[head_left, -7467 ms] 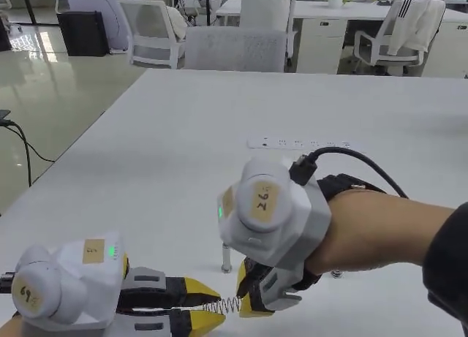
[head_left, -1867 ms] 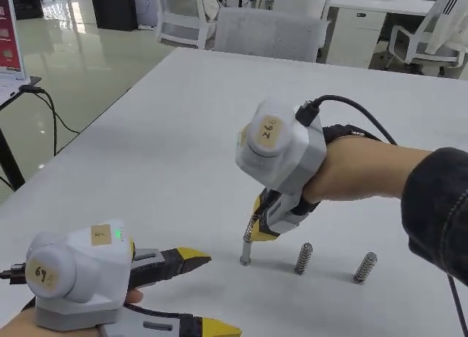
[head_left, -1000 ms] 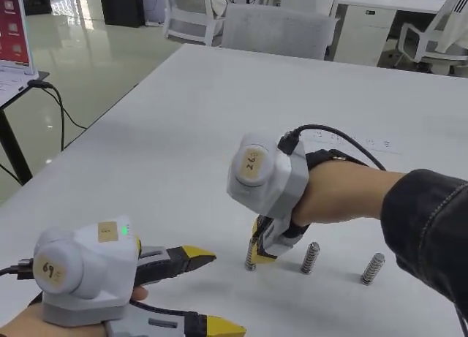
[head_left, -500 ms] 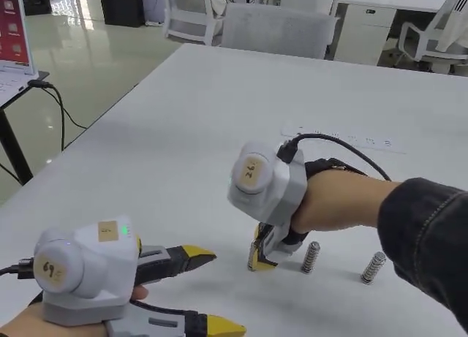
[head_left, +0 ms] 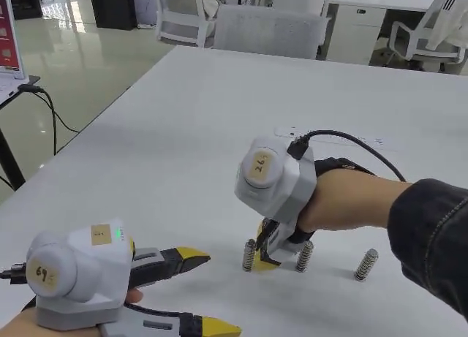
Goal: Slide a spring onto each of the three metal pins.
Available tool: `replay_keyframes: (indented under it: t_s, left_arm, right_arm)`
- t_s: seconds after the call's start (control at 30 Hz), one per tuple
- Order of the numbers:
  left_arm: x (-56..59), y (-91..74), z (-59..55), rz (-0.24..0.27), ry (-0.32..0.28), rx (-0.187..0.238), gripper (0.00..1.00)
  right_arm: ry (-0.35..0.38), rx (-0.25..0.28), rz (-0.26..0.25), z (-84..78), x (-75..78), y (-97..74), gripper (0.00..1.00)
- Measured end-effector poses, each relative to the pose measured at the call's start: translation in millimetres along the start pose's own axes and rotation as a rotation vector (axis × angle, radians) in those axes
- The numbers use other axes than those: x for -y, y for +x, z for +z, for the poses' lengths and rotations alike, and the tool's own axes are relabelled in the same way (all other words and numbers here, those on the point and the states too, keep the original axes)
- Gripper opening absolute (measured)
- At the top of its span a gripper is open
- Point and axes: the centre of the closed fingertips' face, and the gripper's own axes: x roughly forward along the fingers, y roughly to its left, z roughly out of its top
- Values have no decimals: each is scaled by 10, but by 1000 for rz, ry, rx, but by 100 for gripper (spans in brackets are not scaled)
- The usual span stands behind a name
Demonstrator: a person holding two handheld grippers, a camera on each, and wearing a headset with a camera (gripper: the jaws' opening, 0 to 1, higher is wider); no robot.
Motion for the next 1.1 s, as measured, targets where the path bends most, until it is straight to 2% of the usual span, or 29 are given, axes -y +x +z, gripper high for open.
replay_keyframes:
  t_s: [0.57,0.87,1.1]
  left_arm:
    - [7,0,11,1,-1,2,60]
    - [16,5,11,0,0,2,60]
    - [23,4,8,-1,-1,1,61]
  right_arm:
    - [33,65,-28,-46,-188,-180,16]
    - [58,123,-47,-50,-329,-290,16]
    - [85,151,-58,-113,-415,-341,16]
